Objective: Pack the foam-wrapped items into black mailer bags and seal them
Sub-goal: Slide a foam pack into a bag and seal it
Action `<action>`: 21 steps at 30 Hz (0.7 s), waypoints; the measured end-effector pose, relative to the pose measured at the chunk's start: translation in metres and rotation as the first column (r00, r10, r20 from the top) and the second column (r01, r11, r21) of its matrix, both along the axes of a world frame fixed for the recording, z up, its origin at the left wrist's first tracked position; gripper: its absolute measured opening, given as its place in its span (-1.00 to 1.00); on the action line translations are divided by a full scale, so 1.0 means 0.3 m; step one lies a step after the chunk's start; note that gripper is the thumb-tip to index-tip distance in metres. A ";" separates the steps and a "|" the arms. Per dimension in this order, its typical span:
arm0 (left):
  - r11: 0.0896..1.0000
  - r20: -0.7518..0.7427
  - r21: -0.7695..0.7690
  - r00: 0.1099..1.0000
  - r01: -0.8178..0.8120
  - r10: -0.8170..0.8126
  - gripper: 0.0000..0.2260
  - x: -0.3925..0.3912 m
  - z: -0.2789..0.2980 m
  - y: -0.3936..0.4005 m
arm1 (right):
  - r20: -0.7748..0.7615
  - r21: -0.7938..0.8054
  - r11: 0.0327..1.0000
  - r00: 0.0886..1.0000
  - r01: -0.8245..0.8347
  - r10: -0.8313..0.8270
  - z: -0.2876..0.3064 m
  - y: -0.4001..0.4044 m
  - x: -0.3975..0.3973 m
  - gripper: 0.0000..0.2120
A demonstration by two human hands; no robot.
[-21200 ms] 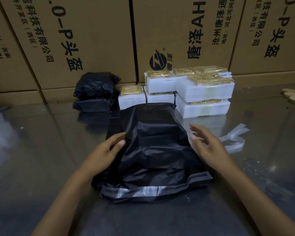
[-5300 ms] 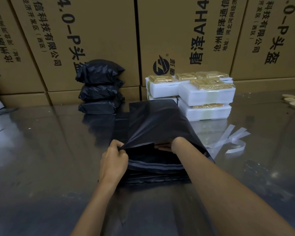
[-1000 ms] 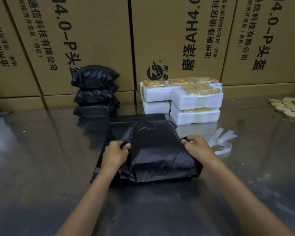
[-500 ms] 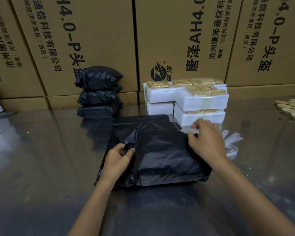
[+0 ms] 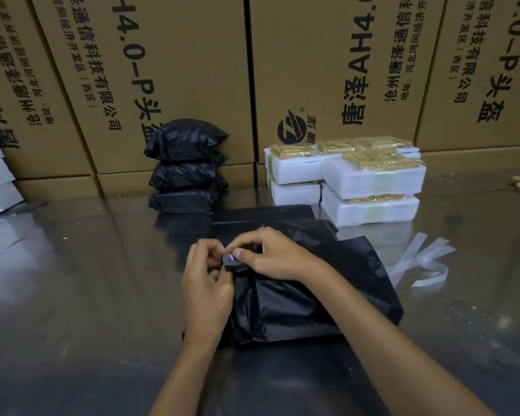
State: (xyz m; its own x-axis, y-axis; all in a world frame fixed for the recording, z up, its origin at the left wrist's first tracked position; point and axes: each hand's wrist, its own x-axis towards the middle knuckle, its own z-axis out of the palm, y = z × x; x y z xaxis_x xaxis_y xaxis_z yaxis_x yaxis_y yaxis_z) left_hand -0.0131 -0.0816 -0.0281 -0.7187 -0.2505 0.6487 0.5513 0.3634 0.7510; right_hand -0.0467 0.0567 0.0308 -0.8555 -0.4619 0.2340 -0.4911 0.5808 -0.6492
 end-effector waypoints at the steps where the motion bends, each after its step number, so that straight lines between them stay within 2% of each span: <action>1: 0.999 0.015 0.031 1.000 0.008 -0.009 -0.59 0.001 0.002 0.002 | -0.005 -0.016 1.000 1.000 -0.016 0.016 -0.006 0.005 0.001 -0.80; 3: 0.997 0.027 0.077 1.000 0.005 -0.007 -0.53 0.000 0.005 0.004 | 0.000 -0.071 0.996 0.999 -0.048 0.049 -0.005 0.011 0.004 -0.82; 8: 0.998 0.027 0.063 1.000 -0.018 0.016 -0.46 0.000 0.003 0.010 | 0.038 -0.185 0.979 0.995 -0.082 0.091 0.004 0.020 -0.002 -0.86; 13: 0.999 0.007 0.024 1.000 -0.023 0.022 -0.59 -0.001 0.002 0.010 | -0.022 -0.298 0.950 0.996 -0.090 0.087 -0.002 0.014 -0.001 -0.95; 18: 0.999 0.065 0.004 0.997 -0.049 0.049 -0.75 -0.005 -0.001 0.005 | -0.003 -0.425 0.904 0.999 0.046 -0.051 0.000 0.006 -0.038 -0.95; 21: 0.987 0.152 0.158 0.988 -0.031 0.007 -0.80 -0.016 0.004 -0.010 | 0.016 -0.501 0.842 0.975 0.201 -0.223 0.010 0.005 -0.082 -0.86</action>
State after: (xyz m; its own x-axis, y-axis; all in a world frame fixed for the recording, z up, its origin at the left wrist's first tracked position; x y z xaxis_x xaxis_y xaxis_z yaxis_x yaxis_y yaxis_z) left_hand -0.0180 -0.0845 -0.0270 -0.7990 -0.3562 0.4844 0.4220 0.2418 0.8738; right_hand -0.0713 0.0583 0.0338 -0.9035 -0.0828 0.4204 -0.4260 0.2794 -0.8605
